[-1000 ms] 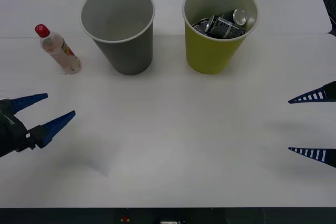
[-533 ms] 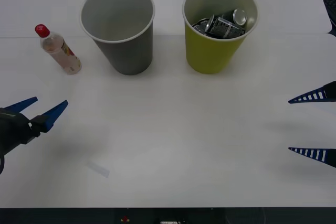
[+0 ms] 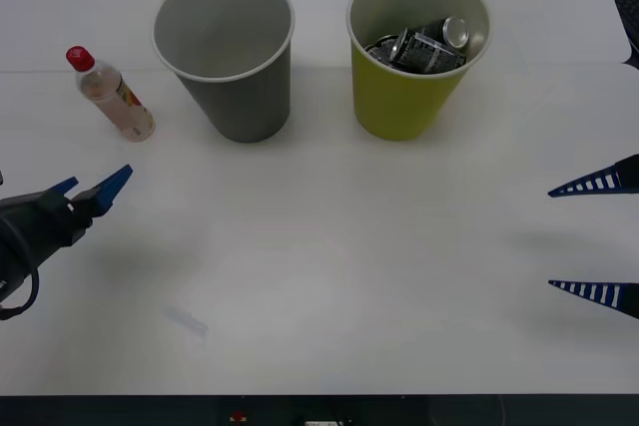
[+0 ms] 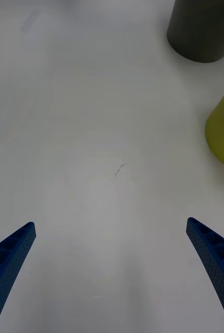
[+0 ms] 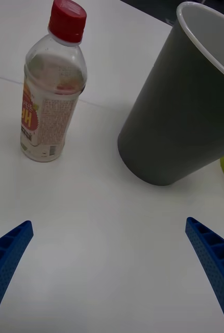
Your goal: Put the can into the green bin and the plastic bottle into the gray bin
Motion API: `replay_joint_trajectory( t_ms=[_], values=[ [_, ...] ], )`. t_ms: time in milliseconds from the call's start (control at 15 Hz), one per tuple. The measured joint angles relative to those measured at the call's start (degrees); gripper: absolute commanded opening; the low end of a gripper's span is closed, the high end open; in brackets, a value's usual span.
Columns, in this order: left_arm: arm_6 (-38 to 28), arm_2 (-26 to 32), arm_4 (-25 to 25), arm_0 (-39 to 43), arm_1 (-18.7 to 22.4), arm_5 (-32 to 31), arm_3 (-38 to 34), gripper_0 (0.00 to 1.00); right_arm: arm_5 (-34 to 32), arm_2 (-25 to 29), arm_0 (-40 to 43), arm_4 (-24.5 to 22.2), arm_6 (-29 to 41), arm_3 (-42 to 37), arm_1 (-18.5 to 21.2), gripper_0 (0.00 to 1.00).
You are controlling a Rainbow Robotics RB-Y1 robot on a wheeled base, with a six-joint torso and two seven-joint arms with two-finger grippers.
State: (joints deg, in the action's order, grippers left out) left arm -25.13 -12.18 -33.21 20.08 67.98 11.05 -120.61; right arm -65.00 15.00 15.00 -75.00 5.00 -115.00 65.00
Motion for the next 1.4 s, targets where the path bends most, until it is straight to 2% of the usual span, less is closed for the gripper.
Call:
replay_joint_trajectory(
  t_ms=[133, 200, 333, 467, 533, 667, 933, 1267, 1400],
  values=[
    [-7.55, -1.72, -9.17, -0.79, 0.96, 2.53, 0.85, 1.00, 0.00, 0.00, 0.00, 0.00, 0.00, 0.00, 0.00, 1.00],
    [-12.95, -3.55, -15.90, -1.12, 1.71, 5.20, 1.00, 1.00, 0.00, 0.00, 0.00, 0.00, 0.00, 0.00, 0.00, 1.00],
    [-28.83, -8.94, -34.10, -2.61, 3.34, 11.65, 2.41, 1.00, 0.00, 0.00, 0.00, 0.00, 0.00, 0.00, 0.00, 1.00],
    [-43.74, -15.52, -51.09, -5.85, 4.15, 16.74, 6.83, 1.00, 0.00, 0.00, 0.00, 0.00, 0.00, 0.00, 0.00, 1.00],
    [-47.33, -18.21, -55.12, -7.25, 4.25, 18.96, 8.77, 1.00, 0.00, 0.00, 0.00, 0.00, 0.00, 0.00, 0.00, 1.00],
    [-47.57, -20.84, -55.76, -8.66, 4.27, 21.85, 9.76, 1.00, 0.00, 0.00, 0.00, 0.00, 0.00, 0.00, 0.00, 1.00],
    [-47.55, -22.03, -57.27, -9.16, 3.95, 23.79, 11.16, 1.00, 0.00, 0.00, 0.00, 0.00, 0.00, 0.00, 0.00, 1.00],
    [-48.42, -35.84, -59.31, -20.27, 2.75, 32.69, 20.47, 1.00, 0.00, 0.00, 0.00, 0.00, 0.00, 0.00, 0.00, 1.00],
    [-48.51, -38.49, -59.92, -24.05, 0.67, 33.47, 24.91, 1.00, 0.00, 0.00, 0.00, 0.00, 0.00, 0.00, 0.00, 1.00]
  ],
)
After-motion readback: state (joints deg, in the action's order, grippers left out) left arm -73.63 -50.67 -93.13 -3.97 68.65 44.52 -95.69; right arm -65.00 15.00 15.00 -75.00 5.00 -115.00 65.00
